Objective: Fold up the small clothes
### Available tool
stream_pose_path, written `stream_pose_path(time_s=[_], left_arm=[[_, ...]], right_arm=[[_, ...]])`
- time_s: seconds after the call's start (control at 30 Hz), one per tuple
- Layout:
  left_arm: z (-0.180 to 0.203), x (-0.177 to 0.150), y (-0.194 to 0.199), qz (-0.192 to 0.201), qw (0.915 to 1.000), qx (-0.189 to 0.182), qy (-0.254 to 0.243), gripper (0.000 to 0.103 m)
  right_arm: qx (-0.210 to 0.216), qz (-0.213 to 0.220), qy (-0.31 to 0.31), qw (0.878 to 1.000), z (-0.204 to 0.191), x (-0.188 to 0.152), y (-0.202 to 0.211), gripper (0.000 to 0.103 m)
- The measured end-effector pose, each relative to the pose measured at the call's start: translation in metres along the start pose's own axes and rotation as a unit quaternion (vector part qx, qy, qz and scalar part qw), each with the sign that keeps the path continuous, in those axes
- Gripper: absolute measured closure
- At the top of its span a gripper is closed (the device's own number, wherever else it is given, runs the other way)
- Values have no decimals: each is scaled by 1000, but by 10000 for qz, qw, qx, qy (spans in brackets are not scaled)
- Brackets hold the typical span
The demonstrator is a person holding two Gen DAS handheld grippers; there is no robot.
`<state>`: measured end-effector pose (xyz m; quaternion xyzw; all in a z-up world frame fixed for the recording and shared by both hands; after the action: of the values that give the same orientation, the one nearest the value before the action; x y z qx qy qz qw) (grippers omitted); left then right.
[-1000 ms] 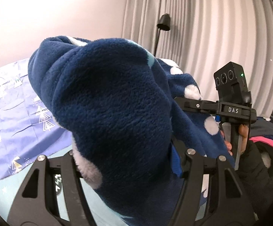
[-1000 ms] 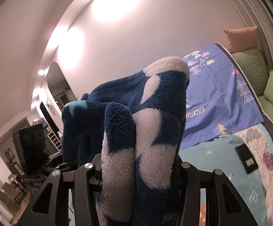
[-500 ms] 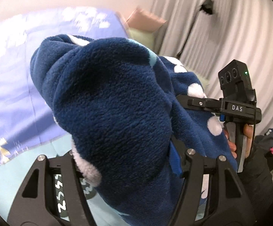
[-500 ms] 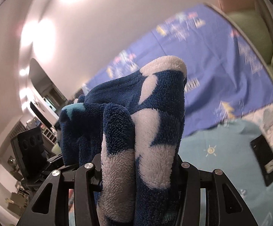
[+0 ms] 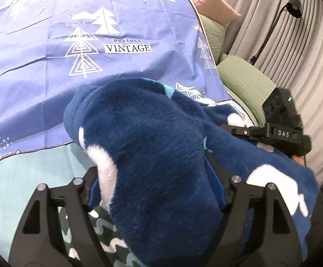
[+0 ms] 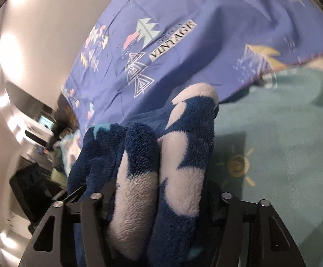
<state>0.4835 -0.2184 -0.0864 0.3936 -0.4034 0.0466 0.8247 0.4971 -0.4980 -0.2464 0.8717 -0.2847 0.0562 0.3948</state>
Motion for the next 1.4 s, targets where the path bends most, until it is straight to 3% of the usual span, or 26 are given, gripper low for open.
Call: stream_pose_path(time_s=[0.07, 0.17, 0.23, 0.33, 0.43, 0.57, 0.77, 0.93, 1.03, 1.23, 1.4], left_arm=[[2, -3, -1, 77, 9999, -43, -93, 23], [-12, 0, -10, 90, 9993, -232, 280, 20], [-14, 0, -10, 103, 9985, -240, 472, 16], [-6, -1, 1, 347, 9984, 132, 430, 13], [1, -3, 14, 427, 9965, 327, 641, 14], [13, -9, 45, 433, 9954, 442, 734, 14], [75, -31, 119, 684, 9928, 919, -342, 14], [123, -51, 189, 829, 9927, 736, -471, 14], [152, -69, 237, 956, 9905, 858, -492, 14], [206, -120, 340, 1427, 9750, 1530, -748, 14], [242, -163, 419, 1842, 9557, 2052, -1027, 12]], right_arm=[[221, 110, -38, 9997, 8, -2, 3, 36], [-281, 210, 306, 9989, -4, -3, 6, 26], [-364, 279, 246, 9986, -4, -4, 10, 23], [-570, 466, -73, 9973, 2, -10, 25, 14], [-677, 546, -494, 9950, 4, -23, 52, 13], [-945, 762, -233, 9923, -14, -49, 108, 13], [-1097, 864, 192, 9900, -64, -103, 178, 13], [-1183, 897, 733, 9862, -128, -164, 228, 13], [-1355, 984, 1001, 9808, -173, -209, 260, 13], [-1679, 1254, 1790, 9613, -254, -298, 314, 13], [-1893, 1953, 2142, 9382, -306, -368, 366, 13]])
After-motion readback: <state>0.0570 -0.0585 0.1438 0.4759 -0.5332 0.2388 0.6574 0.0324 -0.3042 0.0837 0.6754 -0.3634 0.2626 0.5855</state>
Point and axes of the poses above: each gripper's, at about its wrist camera, not at the fingertips, and y roughly against the way its jaws point, z to its right, x to its top, the point moved 2 cm from there along -y, roughly the way its jaws point, and after that the axes turned 6 degrees about -x, right-handed, at the moved point
